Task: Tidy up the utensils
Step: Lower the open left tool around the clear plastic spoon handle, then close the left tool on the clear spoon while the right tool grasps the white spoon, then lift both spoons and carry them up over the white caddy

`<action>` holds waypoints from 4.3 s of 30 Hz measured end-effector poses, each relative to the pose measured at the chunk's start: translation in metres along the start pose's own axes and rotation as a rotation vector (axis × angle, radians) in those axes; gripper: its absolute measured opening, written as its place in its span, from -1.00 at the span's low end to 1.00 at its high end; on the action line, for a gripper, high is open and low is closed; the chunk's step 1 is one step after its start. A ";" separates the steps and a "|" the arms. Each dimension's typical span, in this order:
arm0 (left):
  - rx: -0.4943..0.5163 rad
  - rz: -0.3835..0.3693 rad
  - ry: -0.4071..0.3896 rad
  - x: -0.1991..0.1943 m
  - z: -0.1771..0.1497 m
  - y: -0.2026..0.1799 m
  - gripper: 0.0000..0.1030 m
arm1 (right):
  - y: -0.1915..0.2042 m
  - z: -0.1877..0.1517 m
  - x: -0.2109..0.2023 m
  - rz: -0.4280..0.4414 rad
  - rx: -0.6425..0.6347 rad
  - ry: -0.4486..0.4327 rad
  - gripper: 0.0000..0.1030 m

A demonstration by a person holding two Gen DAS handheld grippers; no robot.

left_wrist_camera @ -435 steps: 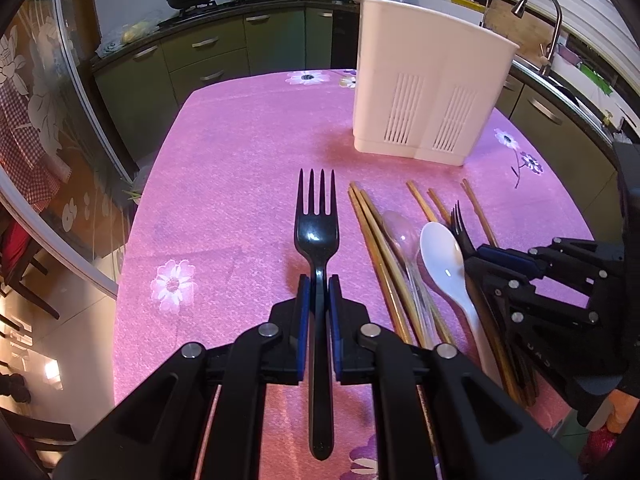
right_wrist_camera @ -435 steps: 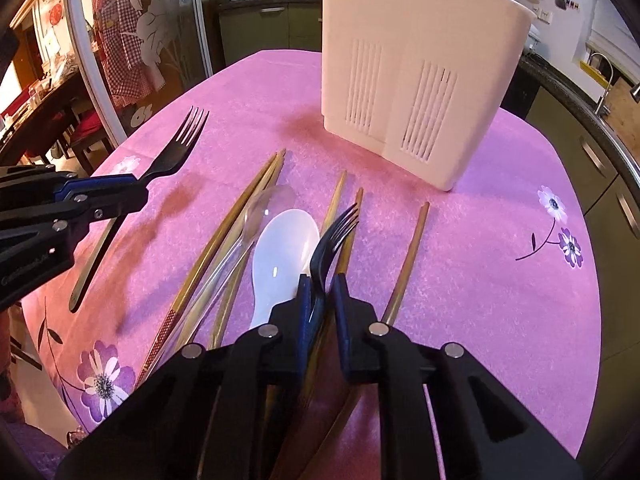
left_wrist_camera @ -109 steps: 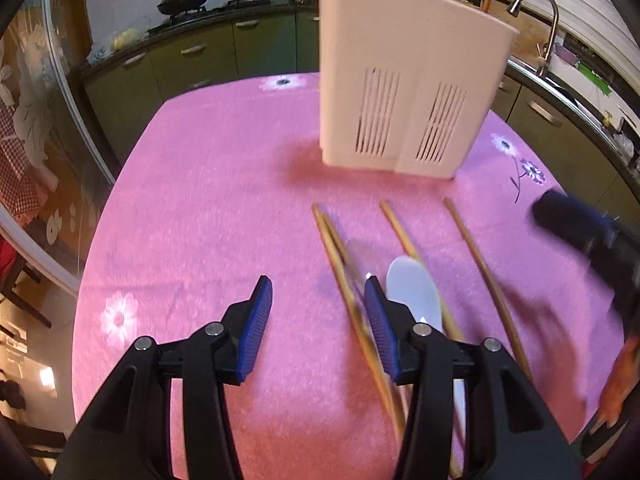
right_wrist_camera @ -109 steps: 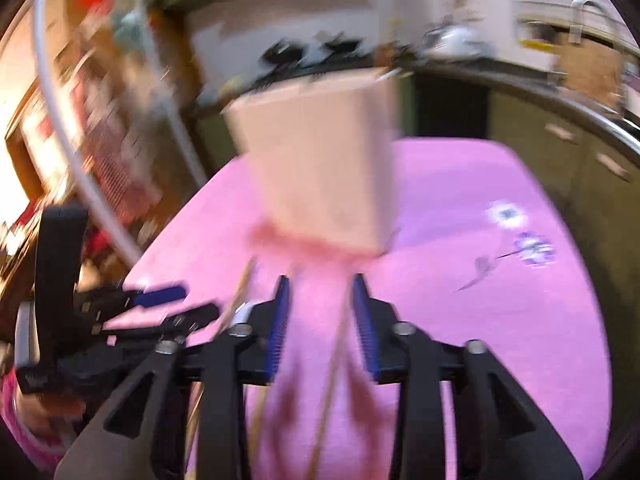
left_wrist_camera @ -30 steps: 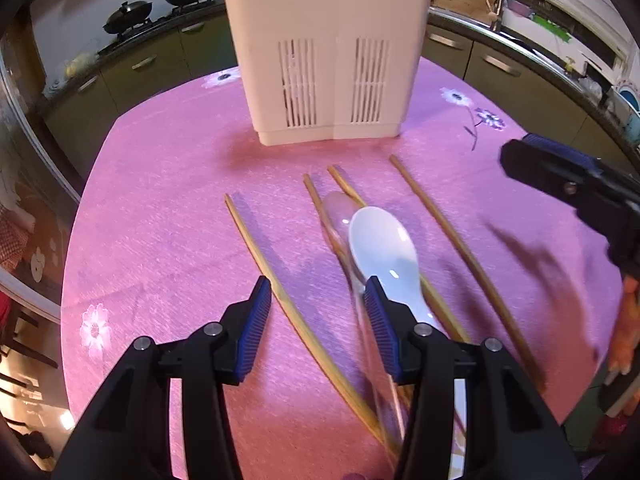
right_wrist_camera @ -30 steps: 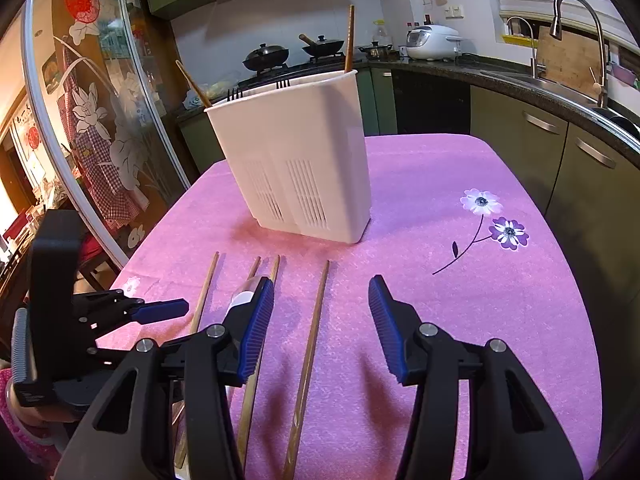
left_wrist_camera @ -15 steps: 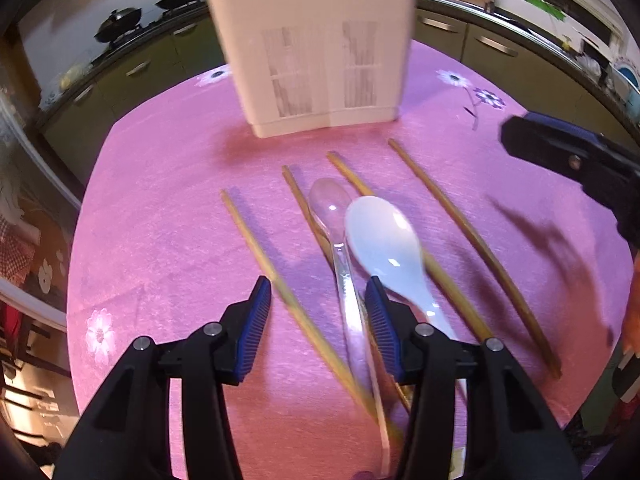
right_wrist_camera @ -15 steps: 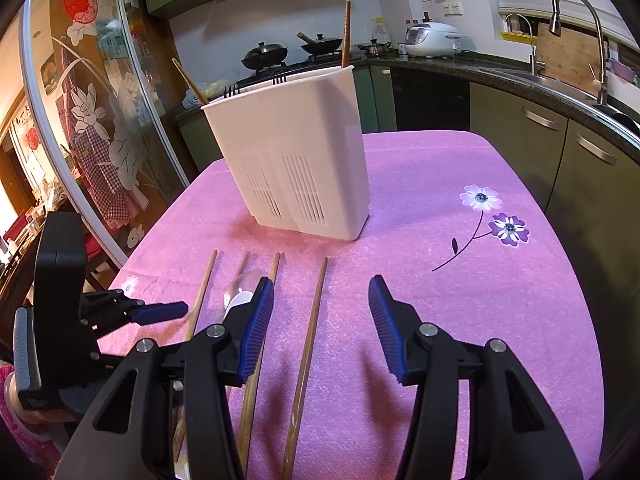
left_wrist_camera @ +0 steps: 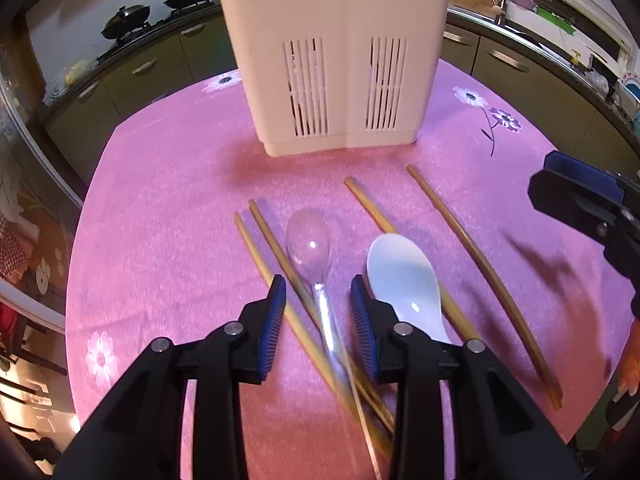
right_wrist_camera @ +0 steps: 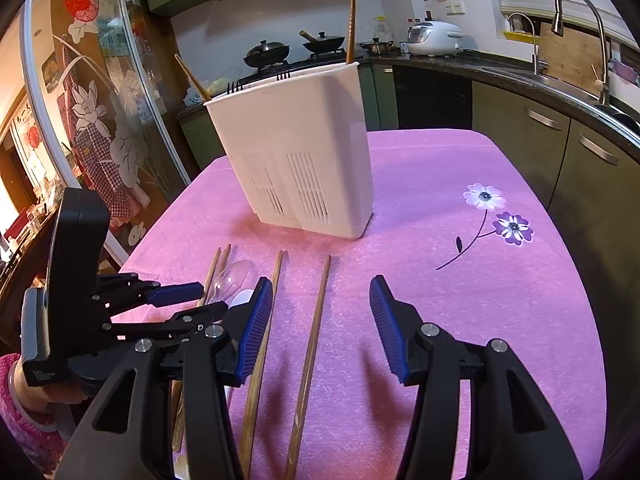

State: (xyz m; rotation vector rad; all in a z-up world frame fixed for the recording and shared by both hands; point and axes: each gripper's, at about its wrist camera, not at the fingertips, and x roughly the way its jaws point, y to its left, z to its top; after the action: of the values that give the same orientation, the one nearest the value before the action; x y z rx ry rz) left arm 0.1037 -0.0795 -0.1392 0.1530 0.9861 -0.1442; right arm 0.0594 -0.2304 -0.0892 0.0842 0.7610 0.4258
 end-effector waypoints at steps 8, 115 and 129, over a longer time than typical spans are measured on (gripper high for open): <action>-0.013 -0.037 0.015 0.008 0.009 0.003 -0.37 | -0.001 0.000 0.001 0.003 0.005 0.000 -0.02; -0.008 -0.122 -0.331 -0.127 0.059 0.009 -0.71 | 0.024 0.034 -0.019 0.009 -0.070 -0.137 -0.88; 0.117 -0.140 -0.095 -0.043 0.061 -0.022 -0.67 | -0.005 0.036 -0.034 -0.002 -0.015 -0.166 -0.88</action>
State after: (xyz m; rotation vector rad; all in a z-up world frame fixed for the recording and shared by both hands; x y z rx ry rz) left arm 0.1263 -0.1103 -0.0710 0.1830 0.8937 -0.3351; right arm 0.0634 -0.2456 -0.0424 0.1033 0.5948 0.4173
